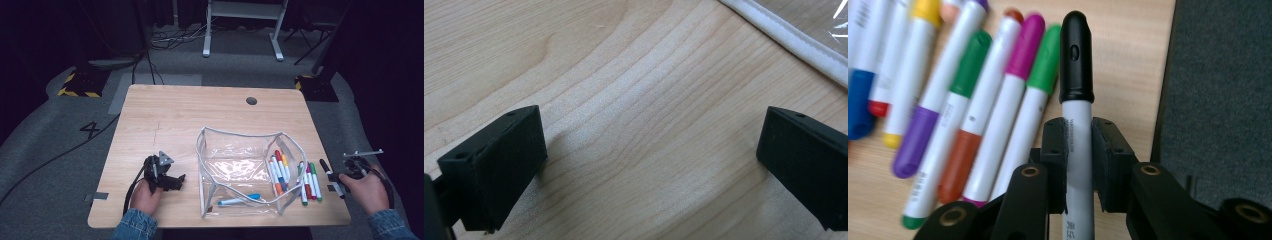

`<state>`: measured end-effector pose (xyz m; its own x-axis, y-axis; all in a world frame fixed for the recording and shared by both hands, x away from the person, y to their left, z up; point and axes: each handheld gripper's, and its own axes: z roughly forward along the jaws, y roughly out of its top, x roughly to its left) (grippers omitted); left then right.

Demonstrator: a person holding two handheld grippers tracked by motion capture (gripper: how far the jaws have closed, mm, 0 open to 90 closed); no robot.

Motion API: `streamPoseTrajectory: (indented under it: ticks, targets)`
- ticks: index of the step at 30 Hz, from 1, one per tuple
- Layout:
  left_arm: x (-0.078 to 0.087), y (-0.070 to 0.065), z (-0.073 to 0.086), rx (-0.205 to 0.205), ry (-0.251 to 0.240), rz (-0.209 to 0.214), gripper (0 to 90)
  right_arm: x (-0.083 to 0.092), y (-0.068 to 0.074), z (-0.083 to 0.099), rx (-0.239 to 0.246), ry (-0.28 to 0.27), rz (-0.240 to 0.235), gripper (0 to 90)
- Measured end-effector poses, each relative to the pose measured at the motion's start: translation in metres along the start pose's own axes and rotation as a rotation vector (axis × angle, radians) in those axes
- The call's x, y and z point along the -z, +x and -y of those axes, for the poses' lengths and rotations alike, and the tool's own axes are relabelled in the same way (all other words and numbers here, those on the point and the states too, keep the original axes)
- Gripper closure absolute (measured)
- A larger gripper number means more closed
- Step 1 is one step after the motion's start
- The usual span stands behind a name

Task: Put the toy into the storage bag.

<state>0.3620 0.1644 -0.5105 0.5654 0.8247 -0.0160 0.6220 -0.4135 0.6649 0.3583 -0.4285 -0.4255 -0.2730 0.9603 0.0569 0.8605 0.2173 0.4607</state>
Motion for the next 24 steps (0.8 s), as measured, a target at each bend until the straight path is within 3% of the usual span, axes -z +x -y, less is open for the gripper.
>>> streamPoseTrajectory:
  ticks: [7, 12, 16, 24]
  targets:
    - [0.0, 0.0, 0.0, 0.0, 0.0, 0.0, 0.0, 0.037, 0.006, -0.024, 0.034, -0.079, -0.046, 77.6]
    - [0.0, 0.0, 0.0, 0.0, 0.0, -0.003, 0.0, 0.055, 0.014, -0.037, 0.063, -0.107, -0.047, 77.5]
    - [0.0, -0.001, 0.001, 0.005, -0.003, -0.006, 0.0, 0.077, 0.03, -0.056, 0.113, -0.148, -0.095, 77.6]
    - [0.0, -0.001, 0.001, 0.006, -0.003, -0.007, 0.0, 0.106, 0.061, -0.081, 0.217, -0.216, -0.139, 77.6]
